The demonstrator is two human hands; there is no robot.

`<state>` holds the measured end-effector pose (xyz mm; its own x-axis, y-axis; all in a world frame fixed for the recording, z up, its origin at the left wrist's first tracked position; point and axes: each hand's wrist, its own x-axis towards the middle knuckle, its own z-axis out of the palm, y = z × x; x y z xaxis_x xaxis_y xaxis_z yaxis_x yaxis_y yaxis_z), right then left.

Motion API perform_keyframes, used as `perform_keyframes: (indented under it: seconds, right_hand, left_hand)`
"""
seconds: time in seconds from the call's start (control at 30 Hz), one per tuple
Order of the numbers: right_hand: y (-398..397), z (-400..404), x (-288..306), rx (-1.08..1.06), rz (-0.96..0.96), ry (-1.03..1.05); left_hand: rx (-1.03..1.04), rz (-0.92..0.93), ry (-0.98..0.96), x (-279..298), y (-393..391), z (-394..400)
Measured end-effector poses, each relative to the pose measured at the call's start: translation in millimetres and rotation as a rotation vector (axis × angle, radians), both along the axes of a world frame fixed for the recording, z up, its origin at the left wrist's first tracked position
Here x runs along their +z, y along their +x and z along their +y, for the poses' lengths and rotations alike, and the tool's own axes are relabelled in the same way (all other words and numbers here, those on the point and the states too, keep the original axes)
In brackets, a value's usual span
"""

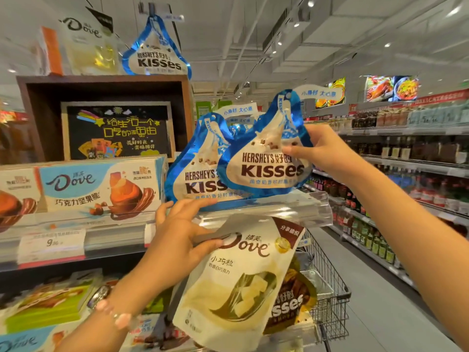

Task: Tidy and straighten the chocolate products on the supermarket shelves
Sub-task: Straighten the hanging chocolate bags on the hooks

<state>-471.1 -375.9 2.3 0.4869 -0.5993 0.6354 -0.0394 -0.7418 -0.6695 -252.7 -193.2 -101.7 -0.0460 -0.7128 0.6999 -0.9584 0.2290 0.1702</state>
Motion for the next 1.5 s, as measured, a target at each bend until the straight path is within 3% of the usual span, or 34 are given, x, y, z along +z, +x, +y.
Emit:
perform_keyframes:
  seconds: [0.17, 0.53, 0.73, 0.97, 1.07, 1.2, 1.33, 1.5]
  right_hand:
    - [0.8, -10.3, -3.4, -0.004, 0.041, 0.026]
    - [12.2, -23.3, -7.1, 0.03, 0.198, 0.074]
    - [8.9, -23.1, -14.7, 0.031, 0.114, 0.027]
    - [2.0, -10.0, -43.3, -0.258, 0.002, -0.136]
    - [-4.2, 8.0, -59.0, -0.369, -0.148, -0.257]
    - [-9.8, 44.8, -100.2, -0.314, -0.267, -0.32]
    - [-10.9, 82.9, -167.1, -0.15, -0.226, -0.09]
    - [-13.1, 109.4, -233.4, -0.123, -0.232, 0.33]
  left_hand:
    - [0.001, -0.058, 0.036, -6.5, 9.5, -1.9]
    - [-0.064, 0.026, 0.035, -5.1, 10.6, -3.1]
    - [-0.049, 0.022, 0.016, -5.5, 7.2, -2.4]
    - [-0.077, -0.042, -0.09, -16.5, -1.9, 3.9]
    - [-0.133, -0.037, -0.179, -25.4, -10.5, 9.4]
    - [-0.162, 0.176, -0.103, -41.8, -22.1, 18.7]
    - [-0.119, 0.415, 0.074, -60.7, -33.5, 26.6]
    - [-0.001, 0.781, 0.206, -80.7, -32.5, 26.4]
